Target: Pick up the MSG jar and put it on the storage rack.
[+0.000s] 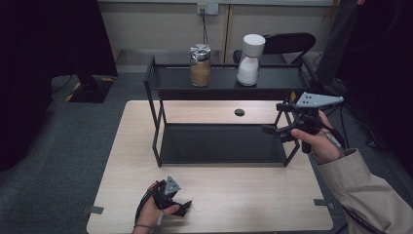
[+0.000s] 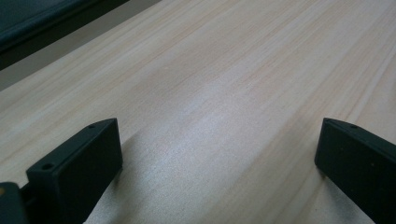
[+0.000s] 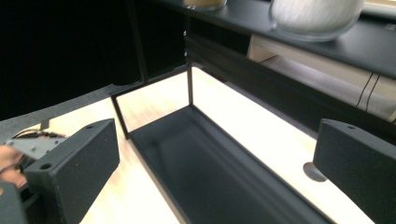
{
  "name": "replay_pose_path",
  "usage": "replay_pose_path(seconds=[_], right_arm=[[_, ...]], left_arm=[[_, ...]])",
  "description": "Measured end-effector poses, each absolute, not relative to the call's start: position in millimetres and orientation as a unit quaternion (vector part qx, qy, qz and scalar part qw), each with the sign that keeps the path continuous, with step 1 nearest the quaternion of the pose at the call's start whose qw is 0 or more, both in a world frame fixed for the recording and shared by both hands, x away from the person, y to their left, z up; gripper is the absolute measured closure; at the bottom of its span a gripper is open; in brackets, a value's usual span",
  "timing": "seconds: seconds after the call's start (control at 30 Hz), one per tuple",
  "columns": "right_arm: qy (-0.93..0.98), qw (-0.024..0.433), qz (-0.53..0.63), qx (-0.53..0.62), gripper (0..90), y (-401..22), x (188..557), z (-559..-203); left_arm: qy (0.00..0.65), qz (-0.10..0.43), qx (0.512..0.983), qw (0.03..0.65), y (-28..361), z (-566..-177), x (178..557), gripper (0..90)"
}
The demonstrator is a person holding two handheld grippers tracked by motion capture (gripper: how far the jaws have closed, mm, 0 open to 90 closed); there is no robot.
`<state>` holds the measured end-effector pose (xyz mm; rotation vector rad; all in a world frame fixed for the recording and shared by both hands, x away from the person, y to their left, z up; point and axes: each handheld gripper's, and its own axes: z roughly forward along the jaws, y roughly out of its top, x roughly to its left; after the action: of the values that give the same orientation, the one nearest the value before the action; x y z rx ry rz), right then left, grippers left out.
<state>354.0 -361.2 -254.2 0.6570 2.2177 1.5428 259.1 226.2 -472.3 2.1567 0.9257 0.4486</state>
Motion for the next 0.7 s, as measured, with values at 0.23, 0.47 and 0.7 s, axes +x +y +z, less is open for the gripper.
replay_pose_path(seconds=[0.23,0.47,0.7], right_arm=[[0.787,0.172,0.545,0.231,0.0,-369,341,-278],[0.794,0.155,0.537,0.240,0.0,-376,334,-305],[0.798,0.146,0.536,0.231,0.0,-383,328,-331]], left_arm=[[0.360,0.175,0.839,0.367,226,-472,259,0.0],[0.360,0.175,0.839,0.367,226,-472,259,0.0],[0.360,0.175,0.839,0.368,226,-472,259,0.0]])
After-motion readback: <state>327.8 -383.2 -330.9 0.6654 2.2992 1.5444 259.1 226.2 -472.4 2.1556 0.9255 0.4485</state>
